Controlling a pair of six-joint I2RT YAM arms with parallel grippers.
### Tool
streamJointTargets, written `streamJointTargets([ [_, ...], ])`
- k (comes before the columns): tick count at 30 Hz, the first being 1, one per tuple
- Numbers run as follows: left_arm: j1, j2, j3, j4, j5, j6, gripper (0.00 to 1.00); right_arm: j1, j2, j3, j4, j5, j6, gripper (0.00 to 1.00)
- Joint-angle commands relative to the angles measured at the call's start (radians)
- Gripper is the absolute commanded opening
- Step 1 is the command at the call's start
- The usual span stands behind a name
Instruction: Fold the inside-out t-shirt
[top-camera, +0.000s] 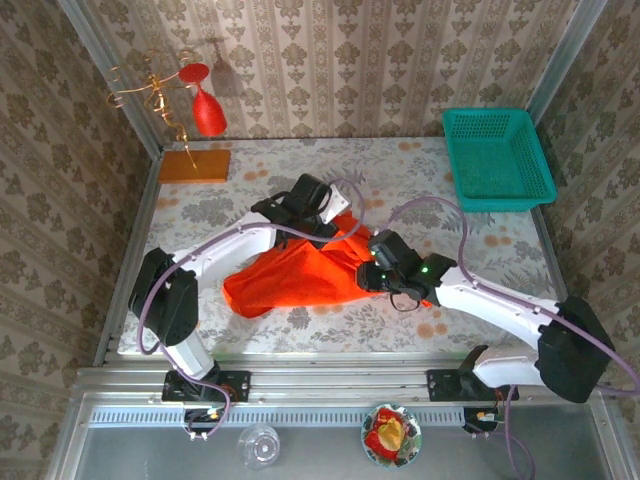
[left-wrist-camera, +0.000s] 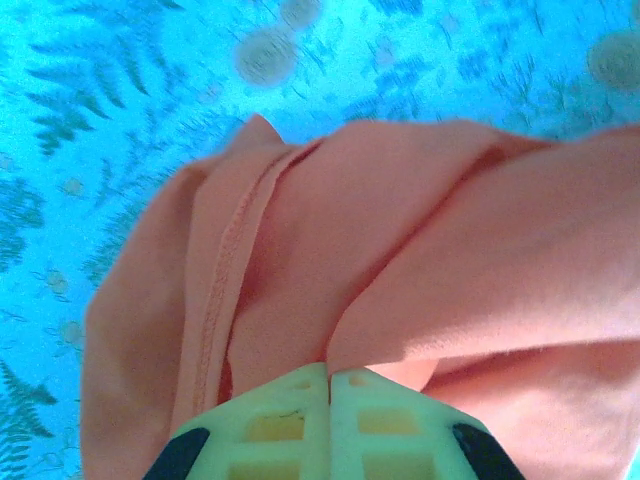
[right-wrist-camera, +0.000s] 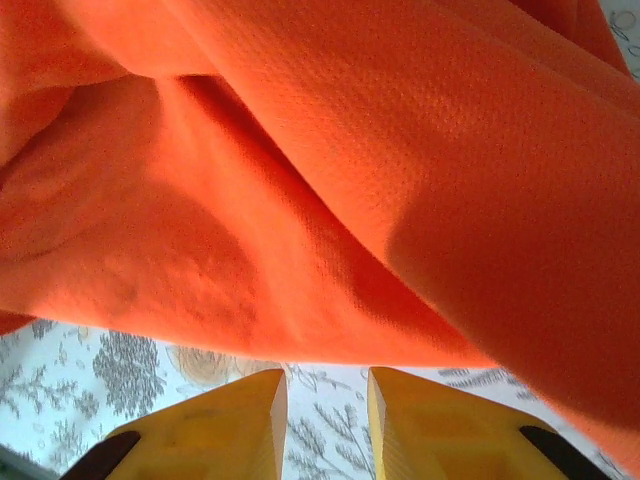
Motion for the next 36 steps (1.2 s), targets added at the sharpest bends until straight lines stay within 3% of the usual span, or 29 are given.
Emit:
streamJointTargets([
  [1, 0.01, -0.017, 0.039, 0.002, -0.063, -0.082, 0.0, 0.008, 0.064, 0.049, 0.105, 0.087, 0.015, 0.3],
  [6, 0.017, -0.017, 0.076, 0.006, -0.073, -0.115, 0.0, 0.008, 0.194, 0.153, 0.117, 0.132, -0.047, 0.34],
  [11, 0.017, -0.03, 0.098, 0.022, -0.047, -0.135, 0.0, 0.006, 0.308, 0.215, 0.151, 0.197, -0.086, 0.45],
  [24, 0.013, -0.073, 0.104, -0.007, 0.01, -0.177, 0.0, -0.019, 0.639, 0.473, 0.094, 0.403, -0.305, 0.45],
  [29, 0.013, -0.076, 0.092, -0.004, 0.0, -0.176, 0.0, -0.041, 0.725, 0.509, 0.116, 0.386, -0.347, 0.45],
  [36, 0.042, -0.078, 0.083, -0.021, -0.02, -0.228, 0.0, -0.063, 0.677, 0.41, 0.248, 0.305, -0.35, 0.43],
])
